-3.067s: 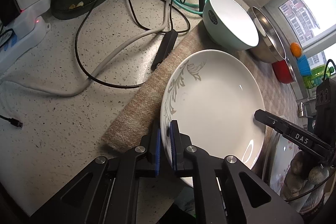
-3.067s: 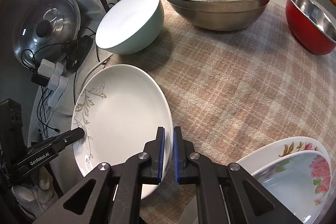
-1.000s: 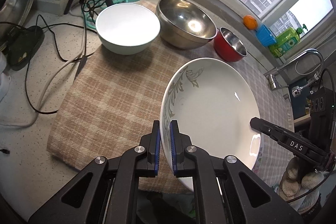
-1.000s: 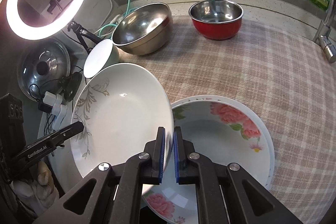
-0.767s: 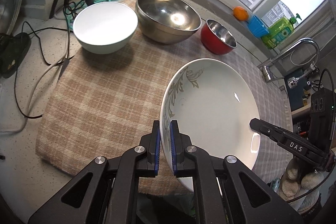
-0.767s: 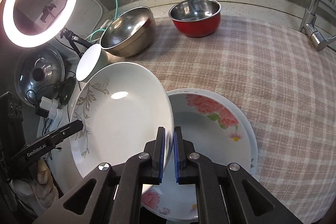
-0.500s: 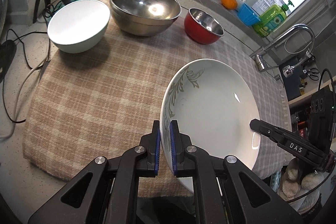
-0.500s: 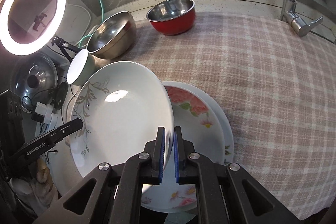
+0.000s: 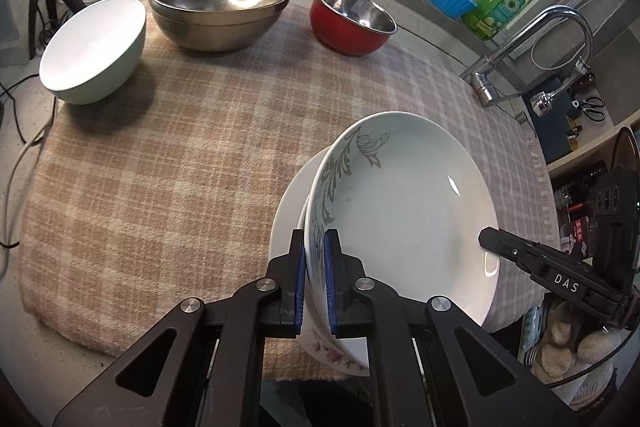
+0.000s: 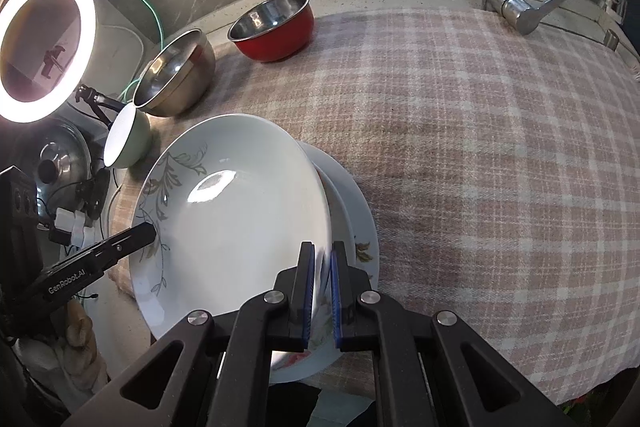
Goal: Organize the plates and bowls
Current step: 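Lower the leaf-pattern plate into the stacked pink plates, then open the left gripper to release the leaf-pattern plate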
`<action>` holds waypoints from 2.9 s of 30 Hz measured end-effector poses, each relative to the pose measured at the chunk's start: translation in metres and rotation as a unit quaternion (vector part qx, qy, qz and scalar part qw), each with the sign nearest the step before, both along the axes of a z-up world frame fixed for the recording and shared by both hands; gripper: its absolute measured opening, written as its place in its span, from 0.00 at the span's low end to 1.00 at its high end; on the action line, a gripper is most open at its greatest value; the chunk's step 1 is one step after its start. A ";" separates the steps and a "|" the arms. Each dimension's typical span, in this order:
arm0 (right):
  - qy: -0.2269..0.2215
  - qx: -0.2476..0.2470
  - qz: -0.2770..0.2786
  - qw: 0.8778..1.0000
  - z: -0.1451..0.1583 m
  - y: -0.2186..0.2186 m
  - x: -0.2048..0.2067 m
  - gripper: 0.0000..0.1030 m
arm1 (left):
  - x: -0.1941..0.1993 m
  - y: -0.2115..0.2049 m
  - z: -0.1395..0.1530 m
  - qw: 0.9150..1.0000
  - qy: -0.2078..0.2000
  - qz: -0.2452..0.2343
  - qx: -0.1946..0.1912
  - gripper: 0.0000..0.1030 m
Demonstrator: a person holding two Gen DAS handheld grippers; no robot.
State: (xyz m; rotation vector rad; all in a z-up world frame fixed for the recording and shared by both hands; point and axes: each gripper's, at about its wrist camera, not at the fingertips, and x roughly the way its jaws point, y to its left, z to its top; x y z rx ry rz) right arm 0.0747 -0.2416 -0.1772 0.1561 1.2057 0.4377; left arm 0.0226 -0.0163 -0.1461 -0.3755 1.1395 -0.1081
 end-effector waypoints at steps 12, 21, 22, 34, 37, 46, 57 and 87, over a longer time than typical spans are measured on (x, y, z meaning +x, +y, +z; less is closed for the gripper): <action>0.007 -0.003 -0.004 1.000 -0.007 -0.002 -0.004 0.07 | -0.002 -0.005 -0.008 1.000 0.009 -0.004 0.007 0.07; 0.007 -0.010 -0.001 1.000 -0.011 0.000 -0.005 0.07 | -0.003 -0.005 -0.010 1.000 0.007 -0.003 0.014 0.07; 0.007 -0.011 -0.001 1.000 -0.011 0.001 -0.005 0.07 | -0.003 -0.005 -0.010 1.000 0.007 -0.003 0.016 0.07; 0.001 -0.024 0.000 1.000 -0.011 0.005 -0.004 0.07 | -0.004 -0.006 -0.012 1.000 0.008 -0.008 0.025 0.07; 0.001 -0.025 0.000 1.000 -0.012 0.005 -0.005 0.07 | -0.004 -0.007 -0.012 1.000 0.008 -0.009 0.026 0.07; -0.012 -0.044 0.010 0.999 -0.010 0.009 -0.007 0.09 | -0.003 -0.007 -0.013 1.000 0.008 -0.012 0.028 0.07; -0.025 -0.058 0.012 0.998 -0.006 0.008 -0.008 0.24 | -0.002 -0.011 -0.009 0.999 0.000 -0.019 0.033 0.07; -0.054 -0.028 0.014 0.998 0.029 0.019 0.011 0.24 | -0.010 0.023 0.024 1.000 -0.028 0.008 0.006 0.10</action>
